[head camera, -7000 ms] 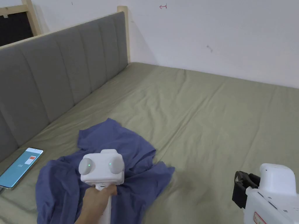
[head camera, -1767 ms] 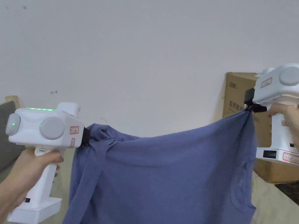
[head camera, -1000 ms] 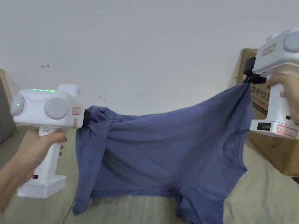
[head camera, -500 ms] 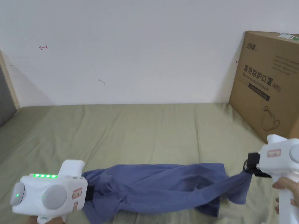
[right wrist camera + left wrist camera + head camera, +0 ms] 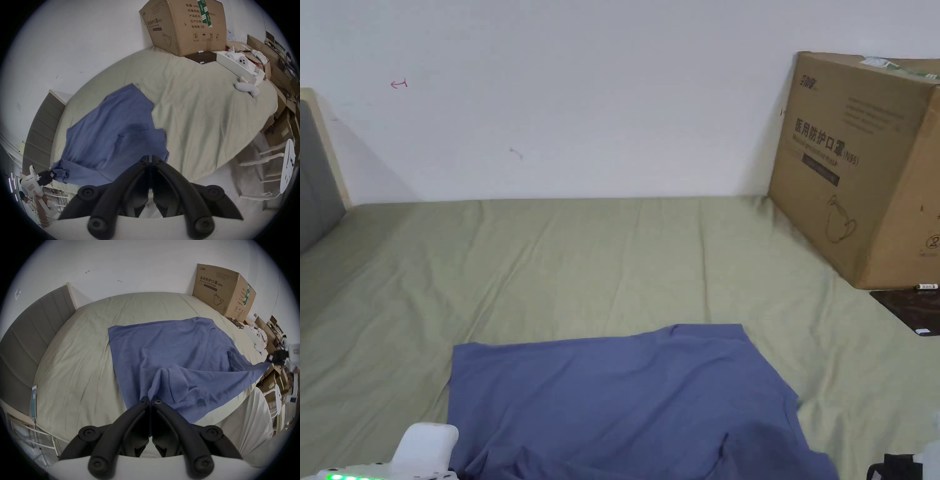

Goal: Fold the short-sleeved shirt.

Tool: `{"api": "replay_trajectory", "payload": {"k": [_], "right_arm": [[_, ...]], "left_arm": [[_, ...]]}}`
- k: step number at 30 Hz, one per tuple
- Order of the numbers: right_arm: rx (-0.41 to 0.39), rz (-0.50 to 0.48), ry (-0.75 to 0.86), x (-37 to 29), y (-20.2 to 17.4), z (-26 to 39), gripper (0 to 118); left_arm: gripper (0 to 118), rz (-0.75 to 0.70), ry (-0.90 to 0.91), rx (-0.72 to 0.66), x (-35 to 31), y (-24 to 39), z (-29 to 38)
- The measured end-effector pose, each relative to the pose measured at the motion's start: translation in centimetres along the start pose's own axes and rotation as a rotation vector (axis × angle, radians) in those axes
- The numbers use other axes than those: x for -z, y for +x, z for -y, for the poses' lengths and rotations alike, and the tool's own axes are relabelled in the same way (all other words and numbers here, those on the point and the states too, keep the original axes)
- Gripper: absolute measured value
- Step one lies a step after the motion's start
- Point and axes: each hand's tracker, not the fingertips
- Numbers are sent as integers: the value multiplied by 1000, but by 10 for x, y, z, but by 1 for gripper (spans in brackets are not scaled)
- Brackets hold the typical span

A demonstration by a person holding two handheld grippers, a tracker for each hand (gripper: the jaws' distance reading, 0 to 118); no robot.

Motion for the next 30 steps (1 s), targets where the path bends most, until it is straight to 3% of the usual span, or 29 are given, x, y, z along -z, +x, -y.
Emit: {"api": "replay_trajectory", "payload": {"k": [3,5,6,7,8,9,14,15,16,17,18,19,24,30], "right_arm": [[-1,7,-2,18,1,0,2],[-71,24,5,31,-6,-5,6],[-97,55,-6,35,-12,-8,17],[-160,73,-11,40,-19,-11,44],[-203,82,-8,45,-27,-14,62],[-235,84,-5,47,-35,-17,69],[-315,1,26,45,-74,-39,69],[-330,-12,35,45,-83,-44,69],[-345,-24,41,45,-91,-47,64],[-355,-27,46,48,-99,-49,52],[-357,-27,55,52,-106,-49,27],[-356,-31,59,59,-110,-48,1],[-318,-77,-50,112,-121,-41,0],[-307,-89,-84,148,-133,-65,0]], "left_arm": [[5,-1,-4,-72,11,-2,3],[36,-24,-9,-96,16,-3,1],[60,-34,2,-98,17,-2,0],[87,-39,6,-99,17,-4,-1],[96,-45,4,-104,16,-4,-4],[97,-50,10,-105,12,-4,-7],[93,-68,46,-88,0,-2,-25],[82,-58,57,-92,-2,-3,-27],[54,-42,74,-108,-2,-4,-29],[27,-29,76,-127,0,-6,-30],[3,-30,65,-137,6,-7,-31],[0,-39,55,-147,13,-9,-30],[0,-46,-5,-276,48,-28,-22],[0,-112,-17,-278,88,-57,-62]]}}
